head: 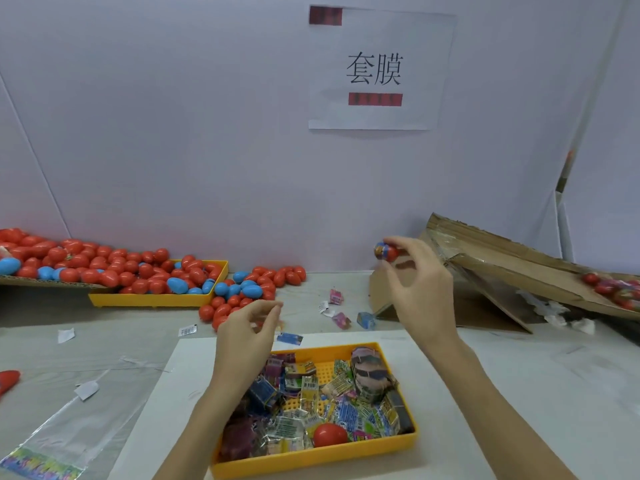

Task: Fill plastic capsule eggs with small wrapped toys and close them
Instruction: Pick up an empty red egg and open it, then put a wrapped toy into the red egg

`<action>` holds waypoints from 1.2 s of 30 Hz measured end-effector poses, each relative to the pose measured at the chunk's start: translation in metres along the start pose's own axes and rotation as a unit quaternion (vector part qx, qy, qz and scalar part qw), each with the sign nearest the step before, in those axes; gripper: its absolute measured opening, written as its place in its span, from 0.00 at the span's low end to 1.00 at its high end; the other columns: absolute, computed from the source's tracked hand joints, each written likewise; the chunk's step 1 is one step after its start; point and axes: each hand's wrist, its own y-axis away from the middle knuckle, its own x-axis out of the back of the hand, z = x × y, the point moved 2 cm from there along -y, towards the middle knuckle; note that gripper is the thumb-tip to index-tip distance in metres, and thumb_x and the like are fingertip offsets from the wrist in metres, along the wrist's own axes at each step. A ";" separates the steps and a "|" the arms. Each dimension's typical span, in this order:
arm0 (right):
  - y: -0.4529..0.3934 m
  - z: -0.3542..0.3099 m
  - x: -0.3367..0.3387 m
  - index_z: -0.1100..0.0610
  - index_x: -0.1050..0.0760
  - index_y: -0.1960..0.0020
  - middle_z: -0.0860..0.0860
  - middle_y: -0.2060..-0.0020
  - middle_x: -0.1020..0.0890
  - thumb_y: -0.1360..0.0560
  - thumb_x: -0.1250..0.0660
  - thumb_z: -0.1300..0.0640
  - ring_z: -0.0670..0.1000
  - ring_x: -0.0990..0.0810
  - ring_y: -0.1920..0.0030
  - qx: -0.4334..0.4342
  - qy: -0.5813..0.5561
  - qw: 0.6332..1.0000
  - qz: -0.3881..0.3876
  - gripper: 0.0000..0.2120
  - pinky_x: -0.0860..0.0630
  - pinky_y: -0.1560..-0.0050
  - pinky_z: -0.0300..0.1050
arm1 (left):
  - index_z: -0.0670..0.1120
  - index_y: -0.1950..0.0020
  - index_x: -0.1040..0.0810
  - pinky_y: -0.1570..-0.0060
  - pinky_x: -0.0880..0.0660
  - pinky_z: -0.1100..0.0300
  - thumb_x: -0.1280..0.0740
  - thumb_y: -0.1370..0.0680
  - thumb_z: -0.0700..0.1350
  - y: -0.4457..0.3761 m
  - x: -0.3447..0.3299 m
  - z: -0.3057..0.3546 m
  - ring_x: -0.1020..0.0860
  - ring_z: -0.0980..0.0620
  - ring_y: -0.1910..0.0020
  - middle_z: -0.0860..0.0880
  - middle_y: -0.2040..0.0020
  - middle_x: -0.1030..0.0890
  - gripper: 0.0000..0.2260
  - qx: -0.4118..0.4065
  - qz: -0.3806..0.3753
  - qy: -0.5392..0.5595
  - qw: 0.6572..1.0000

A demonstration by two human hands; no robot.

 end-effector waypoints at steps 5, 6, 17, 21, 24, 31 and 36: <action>-0.065 0.047 0.028 0.60 0.20 0.35 0.57 0.41 0.17 0.20 0.31 0.67 0.59 0.22 0.39 -0.041 0.159 0.986 0.042 0.14 0.24 0.35 0.54 | 0.42 0.39 0.16 0.39 0.27 0.52 0.31 0.18 0.47 -0.010 0.009 -0.030 0.22 0.47 0.39 0.46 0.41 0.17 0.11 0.014 -0.013 -0.172 0.985; -0.073 0.057 0.031 0.61 0.20 0.34 0.58 0.40 0.17 0.20 0.32 0.68 0.60 0.23 0.38 -0.058 0.189 0.980 0.035 0.15 0.26 0.34 0.54 | 0.42 0.40 0.16 0.39 0.28 0.53 0.32 0.17 0.47 -0.011 0.011 -0.033 0.22 0.47 0.39 0.46 0.40 0.17 0.12 0.014 -0.026 -0.182 0.983; -0.050 0.055 -0.004 0.62 0.21 0.31 0.61 0.31 0.22 0.23 0.39 0.77 0.61 0.31 0.26 -0.057 0.228 0.971 -0.035 0.24 0.36 0.25 0.53 | 0.46 0.39 0.19 0.45 0.24 0.49 0.38 0.15 0.46 -0.008 0.006 -0.040 0.20 0.47 0.44 0.49 0.44 0.16 0.11 0.025 -0.123 -0.227 0.966; 0.001 0.025 -0.036 0.60 0.17 0.38 0.57 0.39 0.17 0.21 0.36 0.72 0.55 0.25 0.33 -0.016 0.125 0.985 -0.114 0.17 0.33 0.28 0.46 | 0.49 0.41 0.20 0.47 0.23 0.53 0.32 0.18 0.50 -0.009 0.009 -0.044 0.20 0.51 0.45 0.54 0.48 0.19 0.09 0.063 -0.107 -0.195 0.973; 0.041 0.013 -0.050 0.55 0.15 0.42 0.49 0.43 0.15 0.20 0.34 0.68 0.50 0.23 0.37 -0.025 0.050 0.987 -0.148 0.14 0.27 0.34 0.46 | 0.50 0.45 0.20 0.49 0.23 0.55 0.27 0.22 0.50 -0.010 0.009 -0.046 0.20 0.53 0.47 0.55 0.50 0.19 0.08 0.077 -0.088 -0.174 0.978; 0.073 0.000 -0.047 0.43 0.17 0.43 0.25 0.49 0.25 0.18 0.32 0.63 0.29 0.25 0.45 -0.065 -0.017 0.981 -0.184 0.15 0.33 0.45 0.20 | 0.46 0.39 0.20 0.49 0.22 0.56 0.25 0.23 0.45 -0.010 0.008 -0.035 0.20 0.52 0.49 0.52 0.46 0.19 0.13 -0.032 -0.049 -0.161 0.985; 0.075 -0.006 -0.048 0.46 0.18 0.37 0.35 0.45 0.15 0.18 0.32 0.59 0.37 0.19 0.43 -0.116 -0.141 0.963 -0.196 0.13 0.23 0.44 0.30 | 0.50 0.35 0.21 0.51 0.19 0.65 0.24 0.23 0.42 -0.005 0.002 -0.003 0.19 0.59 0.49 0.56 0.42 0.20 0.18 -0.102 -0.066 -0.016 0.992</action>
